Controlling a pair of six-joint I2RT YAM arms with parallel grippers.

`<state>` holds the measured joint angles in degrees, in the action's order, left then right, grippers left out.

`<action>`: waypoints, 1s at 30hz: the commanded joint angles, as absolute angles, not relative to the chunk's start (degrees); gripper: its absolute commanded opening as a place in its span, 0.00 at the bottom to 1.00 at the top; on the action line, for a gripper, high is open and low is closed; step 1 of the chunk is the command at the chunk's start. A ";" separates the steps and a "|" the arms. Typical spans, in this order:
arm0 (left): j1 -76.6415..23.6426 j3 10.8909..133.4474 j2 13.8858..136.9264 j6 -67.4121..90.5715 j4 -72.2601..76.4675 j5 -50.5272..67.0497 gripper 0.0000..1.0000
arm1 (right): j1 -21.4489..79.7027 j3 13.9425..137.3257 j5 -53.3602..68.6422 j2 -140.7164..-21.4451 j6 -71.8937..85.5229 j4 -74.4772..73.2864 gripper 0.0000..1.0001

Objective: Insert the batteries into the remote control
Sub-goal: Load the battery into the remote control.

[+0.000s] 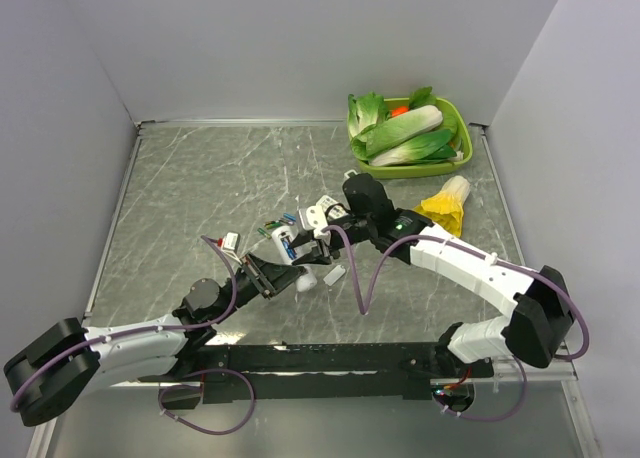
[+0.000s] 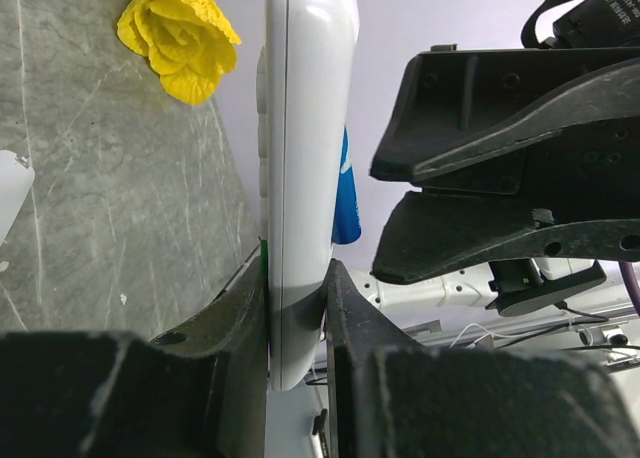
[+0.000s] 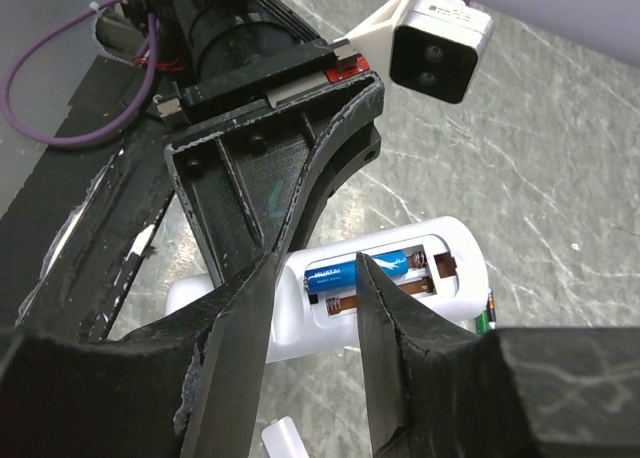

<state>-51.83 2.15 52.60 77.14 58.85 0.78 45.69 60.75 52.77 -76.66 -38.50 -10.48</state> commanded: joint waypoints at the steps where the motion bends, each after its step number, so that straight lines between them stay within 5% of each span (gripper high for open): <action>1: -51.68 -0.79 51.42 76.55 62.75 1.76 0.01 | 45.44 62.67 53.17 -77.96 -39.90 -9.93 0.45; 30: -51.77 1.04 49.31 74.45 63.98 4.66 0.01 | 45.70 59.94 48.61 -82.00 -38.41 -6.06 0.31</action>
